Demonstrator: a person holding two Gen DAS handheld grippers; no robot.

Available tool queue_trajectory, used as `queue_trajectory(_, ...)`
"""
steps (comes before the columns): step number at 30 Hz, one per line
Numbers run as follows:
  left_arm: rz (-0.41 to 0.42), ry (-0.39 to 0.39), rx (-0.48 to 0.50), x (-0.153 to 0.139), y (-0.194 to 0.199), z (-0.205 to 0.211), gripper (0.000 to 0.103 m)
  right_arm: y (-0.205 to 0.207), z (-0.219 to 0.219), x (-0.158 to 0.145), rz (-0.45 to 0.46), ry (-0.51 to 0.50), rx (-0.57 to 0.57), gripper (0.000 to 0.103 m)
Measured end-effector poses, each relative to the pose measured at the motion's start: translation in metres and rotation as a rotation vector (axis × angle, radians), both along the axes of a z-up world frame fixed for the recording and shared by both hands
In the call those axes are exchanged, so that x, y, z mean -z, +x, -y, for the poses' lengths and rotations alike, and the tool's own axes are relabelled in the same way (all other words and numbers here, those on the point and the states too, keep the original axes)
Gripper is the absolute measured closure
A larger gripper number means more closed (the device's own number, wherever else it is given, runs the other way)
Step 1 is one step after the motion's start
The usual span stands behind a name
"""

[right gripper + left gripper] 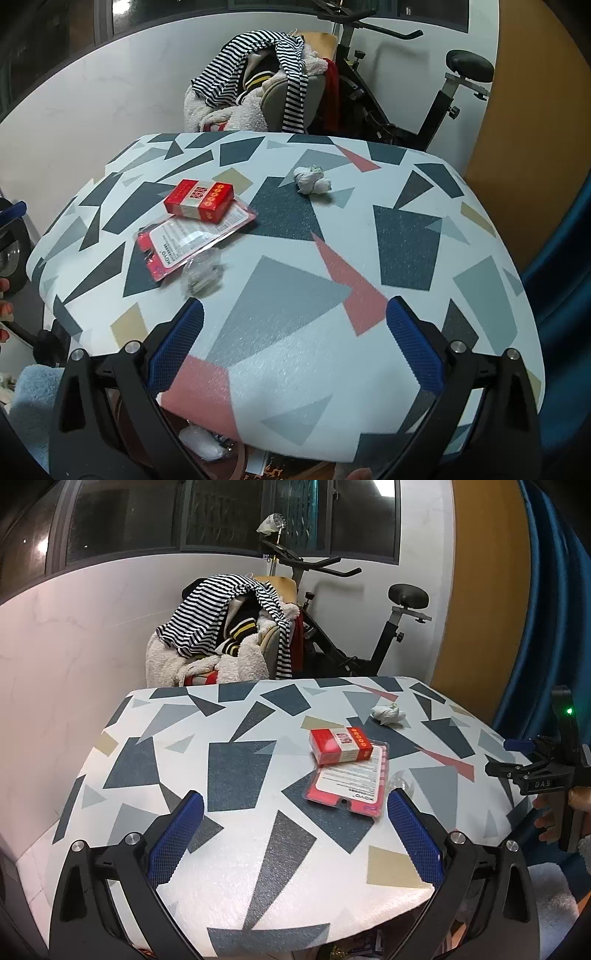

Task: Collect trash
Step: 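Move both open tools back over the table, then grasp the white crumpled tissue with the right tool while the left tool grasps the red box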

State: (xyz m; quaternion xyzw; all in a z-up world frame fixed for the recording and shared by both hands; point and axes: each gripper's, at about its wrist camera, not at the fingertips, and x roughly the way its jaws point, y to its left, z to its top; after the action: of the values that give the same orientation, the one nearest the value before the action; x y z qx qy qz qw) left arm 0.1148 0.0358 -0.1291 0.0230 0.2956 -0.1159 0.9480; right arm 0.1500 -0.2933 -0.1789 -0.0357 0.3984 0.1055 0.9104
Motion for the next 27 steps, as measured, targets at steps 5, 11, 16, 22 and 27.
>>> queue_trajectory(5, -0.003, 0.006, -0.005, 0.006, 0.010, -0.003, 0.006, 0.019, 0.001, 0.007, -0.023, 0.000, -0.011, 0.006)
queue_trajectory(11, -0.036, -0.003, -0.008, 0.019, 0.027, -0.008, 0.006, 0.043, -0.007, 0.012, -0.009, -0.034, -0.016, 0.006)
queue_trajectory(16, -0.066, -0.012, 0.003, 0.031, 0.045, -0.006, 0.006, 0.087, -0.012, 0.015, 0.024, -0.033, -0.035, 0.006)
queue_trajectory(22, -0.106, -0.034, 0.021, 0.037, 0.074, 0.002, 0.006, 0.159, -0.018, 0.023, 0.029, 0.001, -0.038, 0.016)
queue_trajectory(27, -0.143, -0.086, 0.030, 0.040, 0.105, 0.007, 0.006, 0.213, -0.033, 0.039, -0.019, -0.046, -0.021, 0.021)
